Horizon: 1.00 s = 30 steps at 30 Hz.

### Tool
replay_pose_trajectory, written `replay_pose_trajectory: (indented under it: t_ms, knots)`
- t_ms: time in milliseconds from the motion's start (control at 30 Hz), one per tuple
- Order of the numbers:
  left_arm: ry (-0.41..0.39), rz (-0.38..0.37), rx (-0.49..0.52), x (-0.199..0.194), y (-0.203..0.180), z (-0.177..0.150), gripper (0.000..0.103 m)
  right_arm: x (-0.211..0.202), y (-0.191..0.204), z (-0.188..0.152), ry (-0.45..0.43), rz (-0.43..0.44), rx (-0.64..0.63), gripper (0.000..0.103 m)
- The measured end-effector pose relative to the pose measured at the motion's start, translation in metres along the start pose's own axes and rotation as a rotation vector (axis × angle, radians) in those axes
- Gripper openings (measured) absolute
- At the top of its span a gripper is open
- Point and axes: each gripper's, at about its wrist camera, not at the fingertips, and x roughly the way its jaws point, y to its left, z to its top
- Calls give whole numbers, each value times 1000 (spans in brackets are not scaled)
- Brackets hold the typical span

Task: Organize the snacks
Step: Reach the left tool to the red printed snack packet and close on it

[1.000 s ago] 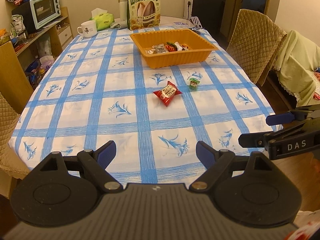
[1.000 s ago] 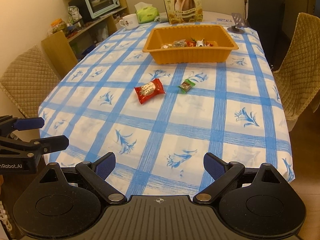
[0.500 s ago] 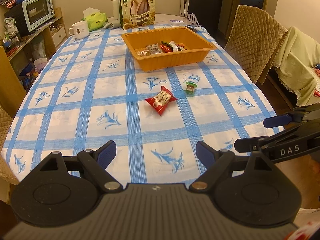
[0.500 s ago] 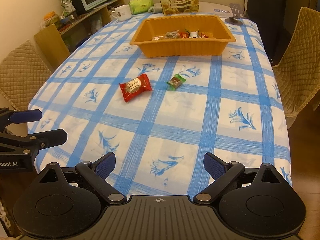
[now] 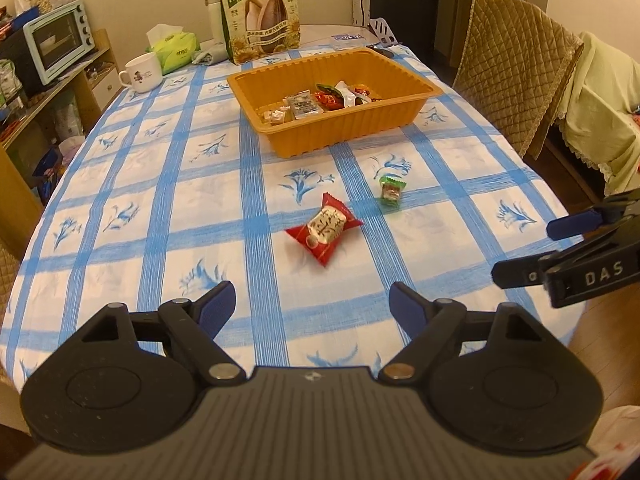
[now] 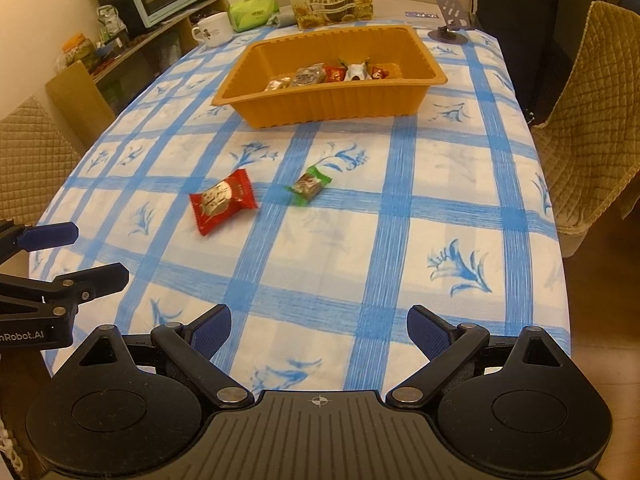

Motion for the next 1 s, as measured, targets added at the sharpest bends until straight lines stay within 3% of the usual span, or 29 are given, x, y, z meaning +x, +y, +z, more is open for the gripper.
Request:
replay_pose_trajectory:
  t_ms: [767, 1000]
  knots:
    - [69, 12, 182, 107, -16, 39, 70, 34, -51, 33, 36, -25, 74, 94]
    - [100, -4, 190, 124, -15, 46, 55, 39, -61, 39, 45, -28, 79, 94]
